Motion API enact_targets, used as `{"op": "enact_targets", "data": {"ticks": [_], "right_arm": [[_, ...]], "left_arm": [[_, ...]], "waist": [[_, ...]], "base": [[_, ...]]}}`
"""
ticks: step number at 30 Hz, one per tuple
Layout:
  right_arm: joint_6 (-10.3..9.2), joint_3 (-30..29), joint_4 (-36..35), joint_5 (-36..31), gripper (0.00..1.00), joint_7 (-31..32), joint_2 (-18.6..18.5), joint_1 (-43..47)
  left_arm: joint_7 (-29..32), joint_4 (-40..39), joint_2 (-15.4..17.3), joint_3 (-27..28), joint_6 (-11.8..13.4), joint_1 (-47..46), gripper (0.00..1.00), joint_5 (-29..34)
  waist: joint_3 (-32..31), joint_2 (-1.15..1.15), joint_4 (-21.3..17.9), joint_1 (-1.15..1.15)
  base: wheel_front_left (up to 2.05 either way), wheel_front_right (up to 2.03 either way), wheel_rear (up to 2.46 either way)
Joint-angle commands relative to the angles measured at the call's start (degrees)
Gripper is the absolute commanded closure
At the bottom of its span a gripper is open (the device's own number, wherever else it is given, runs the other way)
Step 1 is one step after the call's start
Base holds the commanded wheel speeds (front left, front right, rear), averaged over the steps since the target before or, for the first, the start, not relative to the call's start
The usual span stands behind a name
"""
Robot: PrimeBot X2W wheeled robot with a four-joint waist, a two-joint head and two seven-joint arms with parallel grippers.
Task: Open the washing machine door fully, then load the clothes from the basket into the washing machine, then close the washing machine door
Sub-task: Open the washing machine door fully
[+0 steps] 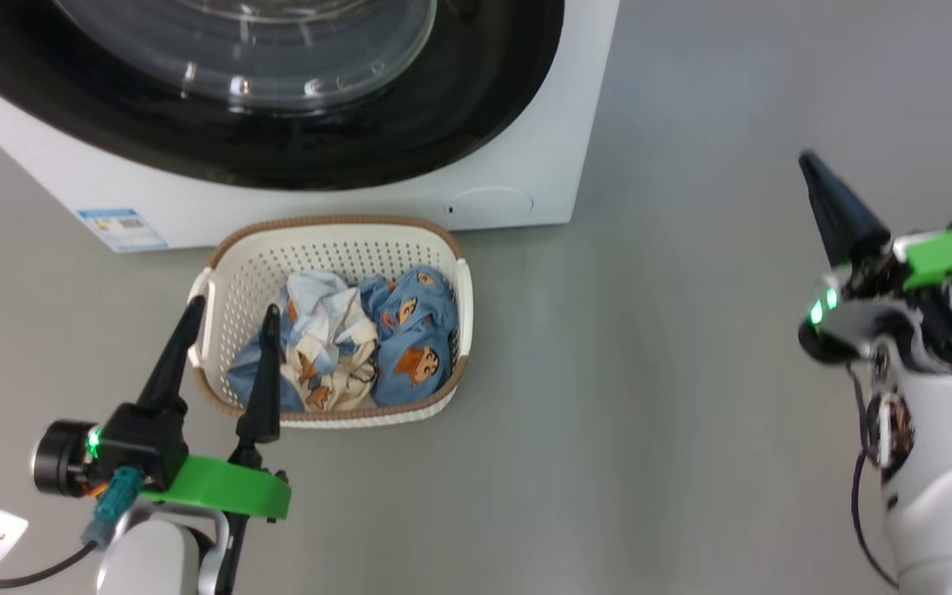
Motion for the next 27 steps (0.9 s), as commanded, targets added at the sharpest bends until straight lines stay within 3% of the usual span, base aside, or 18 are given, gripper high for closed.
{"op": "enact_targets", "data": {"ticks": [1, 10, 27], "right_arm": [[0.09, 1.13, -0.14, 1.63, 1.00, 2.25, -0.36, -4.22], [0.09, 2.41, 5.56, 5.99, 1.00, 11.28, -1.92, -19.01], [0.09, 7.44, 19.02, 2.12, 1.00, 11.83, -4.35, -42.13]], "left_arm": [[-0.46, -1.89, 0.71, 1.45, 0.76, -2.18, 0.00, 0.48], [-0.46, -3.24, 0.48, 0.10, 1.30, -5.05, 0.00, -0.04], [-0.46, -4.63, 0.37, -3.96, 2.84, -9.16, 0.00, -2.85]], "waist": [[3.41, 0.00, 1.61, 0.00], [8.55, 0.00, 3.77, 0.00], [15.21, 0.00, 8.53, 0.00]], "base": [[0.00, 0.00, 0.00], [0.00, 0.00, 0.00], [0.00, 0.00, 0.00]]}}
